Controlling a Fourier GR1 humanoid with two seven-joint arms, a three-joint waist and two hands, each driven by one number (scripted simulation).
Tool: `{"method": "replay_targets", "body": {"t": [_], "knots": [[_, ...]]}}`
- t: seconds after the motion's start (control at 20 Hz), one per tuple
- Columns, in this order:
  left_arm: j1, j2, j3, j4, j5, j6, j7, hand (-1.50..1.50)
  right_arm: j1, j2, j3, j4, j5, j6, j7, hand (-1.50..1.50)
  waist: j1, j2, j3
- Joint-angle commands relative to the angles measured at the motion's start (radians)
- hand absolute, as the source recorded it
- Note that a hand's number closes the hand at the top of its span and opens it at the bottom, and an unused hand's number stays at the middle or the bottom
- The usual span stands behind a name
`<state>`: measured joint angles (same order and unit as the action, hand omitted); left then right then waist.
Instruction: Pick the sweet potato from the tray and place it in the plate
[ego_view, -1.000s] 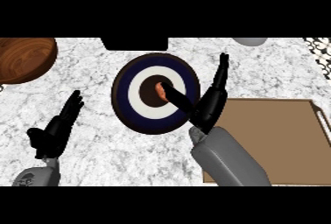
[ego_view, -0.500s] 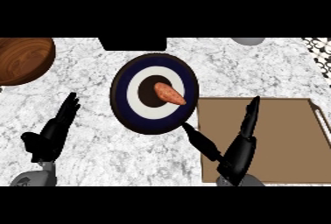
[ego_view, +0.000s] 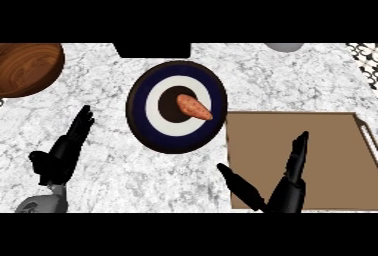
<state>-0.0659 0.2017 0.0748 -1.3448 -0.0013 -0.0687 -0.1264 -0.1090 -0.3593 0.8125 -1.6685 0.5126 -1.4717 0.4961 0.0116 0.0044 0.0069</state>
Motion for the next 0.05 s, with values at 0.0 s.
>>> {"method": "replay_targets", "body": {"t": [0.0], "knots": [[-0.027, 0.016, 0.022, -0.009, 0.032, -0.023, 0.048, 0.0, -0.01, 0.008, -0.022, 0.036, -0.066, -0.027, -0.066, -1.5, 0.002, 0.001, 0.001]]}}
